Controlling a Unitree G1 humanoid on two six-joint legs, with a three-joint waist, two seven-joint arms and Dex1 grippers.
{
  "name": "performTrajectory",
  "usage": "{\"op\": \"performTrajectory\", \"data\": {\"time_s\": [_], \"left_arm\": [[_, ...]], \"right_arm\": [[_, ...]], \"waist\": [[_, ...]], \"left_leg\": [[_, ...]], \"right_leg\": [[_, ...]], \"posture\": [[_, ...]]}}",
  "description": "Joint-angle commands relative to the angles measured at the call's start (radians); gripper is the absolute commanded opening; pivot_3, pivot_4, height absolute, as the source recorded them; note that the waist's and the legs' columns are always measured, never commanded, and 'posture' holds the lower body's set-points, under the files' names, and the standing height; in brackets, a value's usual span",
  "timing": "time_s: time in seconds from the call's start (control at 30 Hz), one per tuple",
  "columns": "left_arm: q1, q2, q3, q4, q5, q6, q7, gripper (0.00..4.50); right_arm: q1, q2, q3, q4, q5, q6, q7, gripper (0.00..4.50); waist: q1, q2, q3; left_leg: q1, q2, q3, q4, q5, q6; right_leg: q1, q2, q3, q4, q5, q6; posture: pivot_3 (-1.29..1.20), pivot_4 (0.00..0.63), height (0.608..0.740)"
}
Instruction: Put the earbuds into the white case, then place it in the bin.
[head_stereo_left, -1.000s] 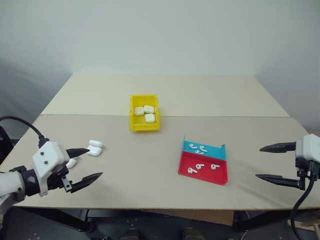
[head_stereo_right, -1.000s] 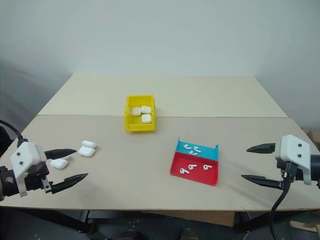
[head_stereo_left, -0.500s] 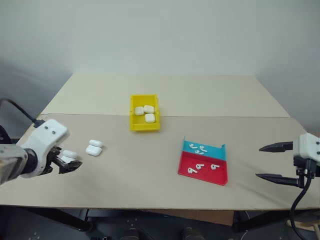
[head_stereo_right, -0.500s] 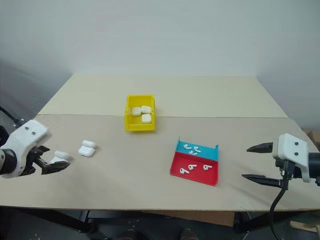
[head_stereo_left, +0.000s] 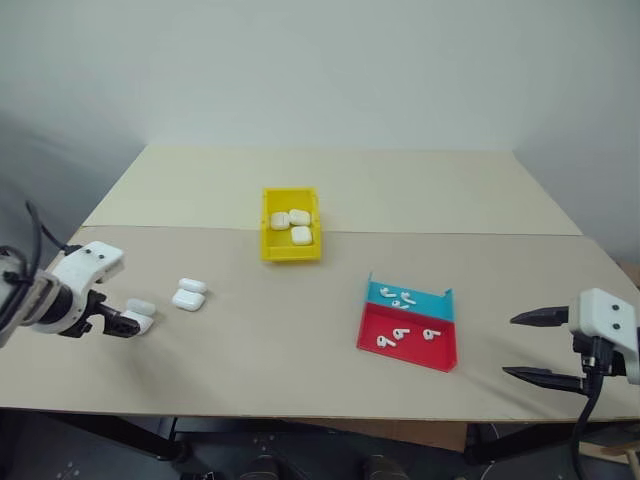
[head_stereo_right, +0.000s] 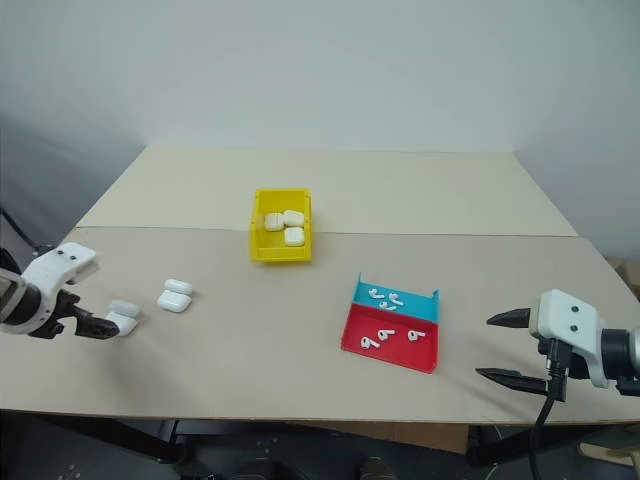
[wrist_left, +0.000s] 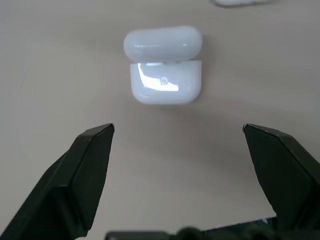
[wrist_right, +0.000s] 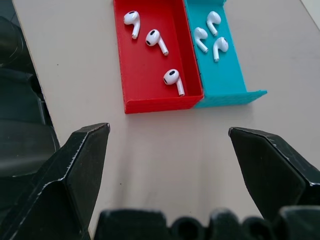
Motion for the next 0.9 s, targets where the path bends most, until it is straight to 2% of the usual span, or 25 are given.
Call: {"op": "performTrajectory", "data": {"time_s": [0.03, 0.33, 0.9], "left_arm": [[-0.043, -0.013, -0.069, 0.069, 0.077, -0.073, -0.054, 4.50], [-0.139, -0.104, -0.168, 0.221, 0.213, -0.151, -0.118, 4.50], [-0.200, -0.212, -0.182, 0.389, 0.338, -0.162, -0.178, 4.50]], "right_arm": [[0.012, 0.004, -0.057, -0.033, 0.008, 0.017, -0.014, 4.44], [0.034, 0.004, -0.076, -0.041, 0.003, 0.022, -0.018, 4.44], [0.030, 0.005, -0.057, -0.016, -0.036, -0.006, -0.026, 4.44]], "waist": [[0.000, 0.000, 0.000], [-0.002, -0.001, 0.000], [-0.002, -0.001, 0.000]], "left_leg": [[0.000, 0.000, 0.000, 0.000, 0.000, 0.000], [-0.001, 0.000, -0.001, 0.001, 0.000, 0.000], [-0.001, 0.000, -0.001, 0.002, 0.000, 0.000]], "right_leg": [[0.000, 0.000, 0.000, 0.000, 0.000, 0.000], [0.000, 0.000, 0.000, 0.000, 0.004, 0.006], [0.001, 0.000, 0.000, 0.000, 0.004, 0.008]], "posture": [[0.00, 0.150, 0.740], [0.00, 0.150, 0.740], [0.00, 0.150, 0.740]]}}
